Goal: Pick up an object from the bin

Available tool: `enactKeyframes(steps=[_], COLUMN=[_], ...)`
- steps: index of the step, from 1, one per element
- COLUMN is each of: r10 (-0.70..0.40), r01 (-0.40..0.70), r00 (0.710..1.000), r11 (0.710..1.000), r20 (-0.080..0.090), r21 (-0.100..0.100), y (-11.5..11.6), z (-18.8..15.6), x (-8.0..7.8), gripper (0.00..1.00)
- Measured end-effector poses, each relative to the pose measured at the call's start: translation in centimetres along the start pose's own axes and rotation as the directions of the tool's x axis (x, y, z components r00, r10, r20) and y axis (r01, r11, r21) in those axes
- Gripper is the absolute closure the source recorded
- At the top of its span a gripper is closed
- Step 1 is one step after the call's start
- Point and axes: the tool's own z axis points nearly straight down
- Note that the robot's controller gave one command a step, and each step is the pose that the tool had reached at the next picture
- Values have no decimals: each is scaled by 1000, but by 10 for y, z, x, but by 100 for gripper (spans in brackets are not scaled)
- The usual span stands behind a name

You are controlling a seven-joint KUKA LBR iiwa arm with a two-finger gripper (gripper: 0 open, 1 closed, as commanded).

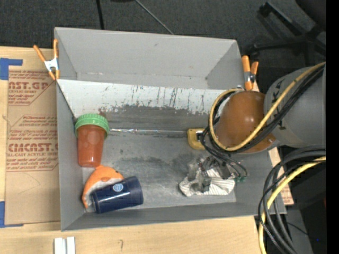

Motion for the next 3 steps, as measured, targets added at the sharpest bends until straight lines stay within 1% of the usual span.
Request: enactKeyframes(steps=[1, 2, 3], r10=[3, 3, 3], r01=[-3, -3, -3], r00=[1000, 1000, 1000], r11=[1000, 1000, 1000], r20=[1, 1, 1], r21=[1, 1, 1], y=[-5, -5, -5], z=[-31, -31, -31], x=[7, 7, 7], gripper=[100, 0, 0])
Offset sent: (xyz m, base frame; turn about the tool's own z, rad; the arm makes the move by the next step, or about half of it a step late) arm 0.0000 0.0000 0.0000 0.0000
